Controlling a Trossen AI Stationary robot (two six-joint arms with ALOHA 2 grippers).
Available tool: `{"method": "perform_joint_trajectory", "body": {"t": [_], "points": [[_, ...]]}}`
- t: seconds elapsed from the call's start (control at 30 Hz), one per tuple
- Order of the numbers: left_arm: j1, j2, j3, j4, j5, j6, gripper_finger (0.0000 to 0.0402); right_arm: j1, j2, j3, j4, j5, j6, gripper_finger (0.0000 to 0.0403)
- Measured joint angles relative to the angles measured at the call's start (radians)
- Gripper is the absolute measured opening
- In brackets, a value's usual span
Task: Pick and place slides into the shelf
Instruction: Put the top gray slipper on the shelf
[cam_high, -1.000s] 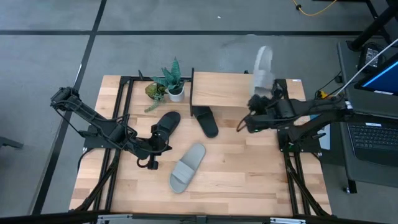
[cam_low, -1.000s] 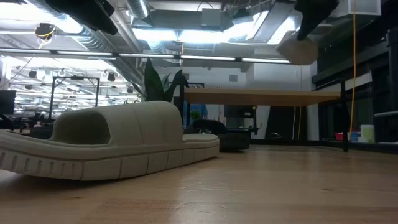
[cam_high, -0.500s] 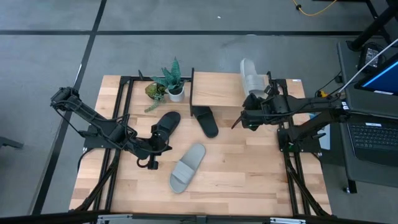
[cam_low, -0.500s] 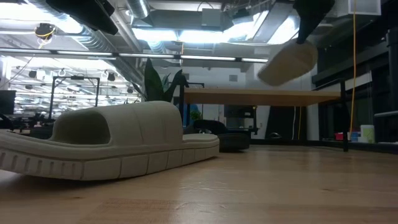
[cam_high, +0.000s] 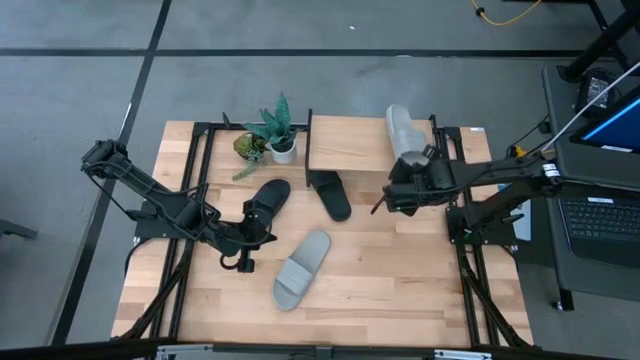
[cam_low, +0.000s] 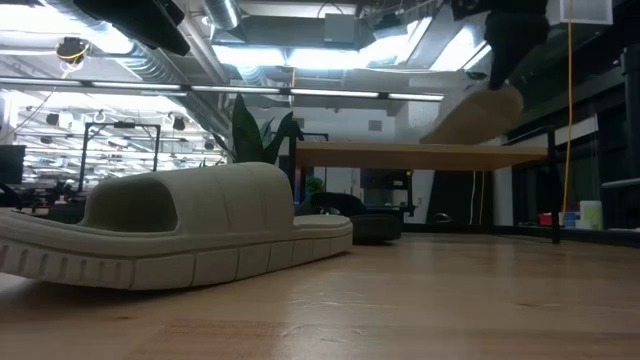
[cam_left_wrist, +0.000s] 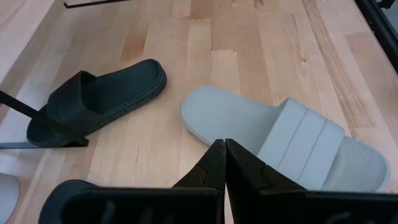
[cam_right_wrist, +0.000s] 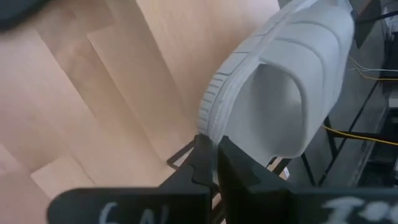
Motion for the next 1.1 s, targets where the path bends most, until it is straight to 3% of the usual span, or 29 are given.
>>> {"method": "perform_joint_trajectory", "body": {"t": [0.87, 1.1], "points": [[0.000, 0.000, 0.000, 0.001, 0.000, -0.005, 0.0000, -0.059, 0.000, -0.012, 0.000, 0.009, -0.013, 0.0008], [0.000, 0.000, 0.000, 0.000, 0.000, -0.005, 0.0000, -0.059, -0.020, -0.126, -0.001, 0.009, 0.005, 0.0008]]}}
